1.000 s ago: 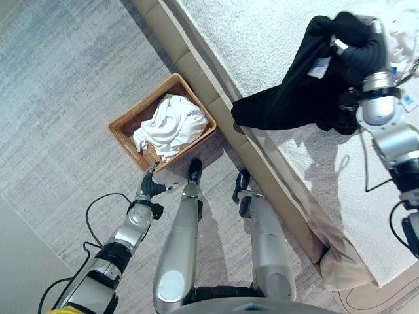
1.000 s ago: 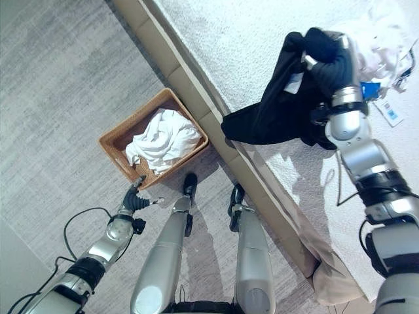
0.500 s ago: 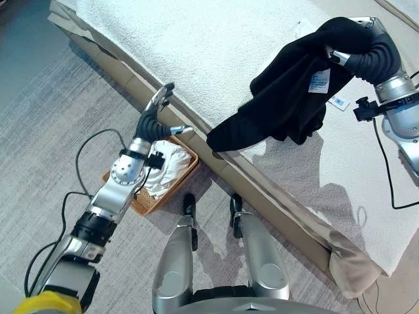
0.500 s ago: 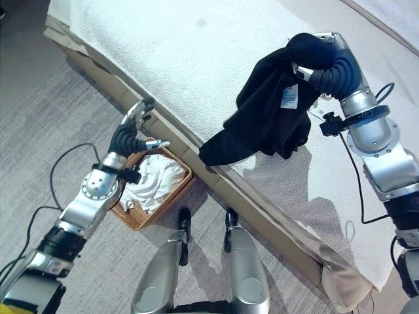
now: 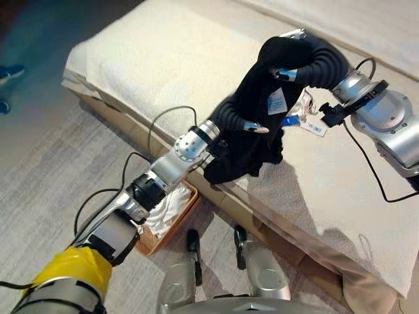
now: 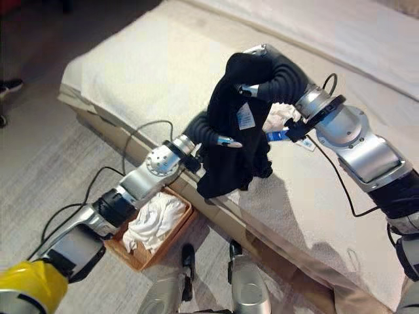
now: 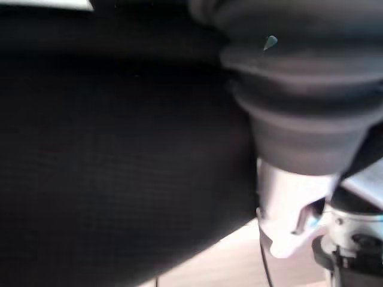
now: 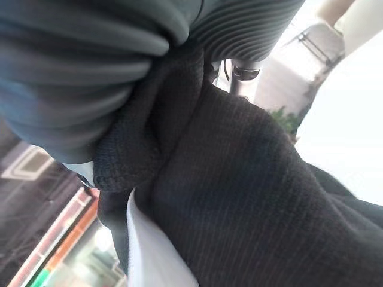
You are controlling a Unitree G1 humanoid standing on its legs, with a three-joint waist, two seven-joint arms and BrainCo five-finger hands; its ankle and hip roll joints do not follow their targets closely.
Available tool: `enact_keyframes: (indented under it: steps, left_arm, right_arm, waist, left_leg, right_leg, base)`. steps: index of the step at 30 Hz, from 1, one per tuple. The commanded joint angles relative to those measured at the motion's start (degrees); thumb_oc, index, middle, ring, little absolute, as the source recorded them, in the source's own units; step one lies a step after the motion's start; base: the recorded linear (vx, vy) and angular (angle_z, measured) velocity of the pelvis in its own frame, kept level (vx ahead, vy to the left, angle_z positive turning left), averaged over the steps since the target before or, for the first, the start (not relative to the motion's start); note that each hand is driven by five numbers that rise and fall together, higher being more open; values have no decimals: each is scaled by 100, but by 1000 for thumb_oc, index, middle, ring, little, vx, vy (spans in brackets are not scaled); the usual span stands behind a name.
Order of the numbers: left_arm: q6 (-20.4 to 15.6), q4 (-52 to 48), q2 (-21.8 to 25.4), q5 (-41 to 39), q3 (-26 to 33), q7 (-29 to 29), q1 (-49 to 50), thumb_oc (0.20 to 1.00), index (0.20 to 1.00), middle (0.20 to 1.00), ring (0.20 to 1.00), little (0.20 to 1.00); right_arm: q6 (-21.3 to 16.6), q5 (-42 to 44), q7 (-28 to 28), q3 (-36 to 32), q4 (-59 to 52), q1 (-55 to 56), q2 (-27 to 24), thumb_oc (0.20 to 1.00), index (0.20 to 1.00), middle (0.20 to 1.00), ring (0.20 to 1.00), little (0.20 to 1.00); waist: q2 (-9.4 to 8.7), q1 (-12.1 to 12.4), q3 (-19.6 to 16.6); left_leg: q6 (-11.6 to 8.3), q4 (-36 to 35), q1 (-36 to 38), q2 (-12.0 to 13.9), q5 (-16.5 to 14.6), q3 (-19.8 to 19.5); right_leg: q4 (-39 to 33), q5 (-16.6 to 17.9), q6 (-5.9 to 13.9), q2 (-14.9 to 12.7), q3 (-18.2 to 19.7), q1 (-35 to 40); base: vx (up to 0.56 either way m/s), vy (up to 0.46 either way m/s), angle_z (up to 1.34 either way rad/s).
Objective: Pick up clothes into the bucket
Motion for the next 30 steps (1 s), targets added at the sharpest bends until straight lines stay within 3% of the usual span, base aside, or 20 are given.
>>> enact_keyframes:
  steps: [1,13,14,15,21,26,28,29,30]
  left_arm:
    - [-44,379,-346,-280,-211,-116,174,1000,1000,1000,1000,1000]
    - [209,839,-1063,-320,-633,-311,124,1000,1000,1000,1000,1000]
    - [225,809,-1045,-369,-687,-369,135,379,379,379,379,379]
    - [224,809,-1045,-369,-689,-369,135,200,200,200,200,200]
    - [245,526,-628,-274,-560,-522,492,200,200,200,200,200]
    - [181,-25,196,79,67,-540,1162,200,200,200,200,200]
    - [148,-268,570,205,535,-506,1661,200,200,200,200,200]
    - [126,-481,879,363,1047,-499,2227,200,200,200,200,200]
    - [137,-507,895,366,1051,-500,2254,200,200,200,200,200]
  right_arm:
    - [-359,452,-6,-32,-483,-343,373,200,200,200,200,200]
    - [-370,716,34,-308,-782,-35,514,200,200,200,200,200]
    - [-384,703,17,-390,-747,39,517,200,200,200,200,200]
    - [-384,703,18,-394,-749,44,517,200,200,200,200,200]
    - [-363,476,-168,-1050,-630,630,556,200,200,200,200,200]
    - [-305,166,-349,-2019,-392,1672,813,200,200,200,200,200]
    - [-253,-57,-401,-2421,-316,2120,909,501,501,501,501,501]
    - [-224,-259,-438,-2742,-200,2491,1093,1000,1000,1000,1000,1000]
    - [-219,-264,-437,-2748,-216,2514,1106,1000,1000,1000,1000,1000]
  waist:
    - [-238,-73,-739]
    - [-202,-130,-968]
    - [-193,-133,-991]
    - [-195,-131,-991]
    - [-169,-91,-1044]
    - [-141,9,-1030]
    - [-127,70,-1021]
    - [-102,129,-995]
    - [-110,125,-1007]
  left_leg:
    - [-84,279,-89,49,-396,80]
    - [-57,266,4,62,-450,60]
    - [-54,264,20,63,-456,56]
    - [-54,264,21,63,-456,56]
    - [-40,281,47,34,-493,14]
    - [-24,318,22,16,-514,-27]
    - [-20,307,7,5,-514,-39]
    - [-14,319,-21,0,-516,-50]
    - [-15,321,-20,1,-519,-51]
  right_leg:
    - [-565,480,439,-203,61,162]
    - [-655,440,446,-220,17,332]
    - [-666,437,449,-228,3,355]
    - [-667,438,449,-228,3,356]
    - [-690,409,447,-248,-39,423]
    - [-700,393,433,-265,-74,451]
    - [-744,397,431,-267,-94,468]
    - [-760,402,428,-273,-115,460]
    - [-761,400,427,-273,-115,462]
  base:
    - [72,4,-7]
    - [13,-2,-1]
    - [0,0,0]
    - [31,-2,-1]
    - [0,0,0]
    - [0,0,0]
    - [-10,1,4]
    - [0,0,0]
    - [0,0,0]
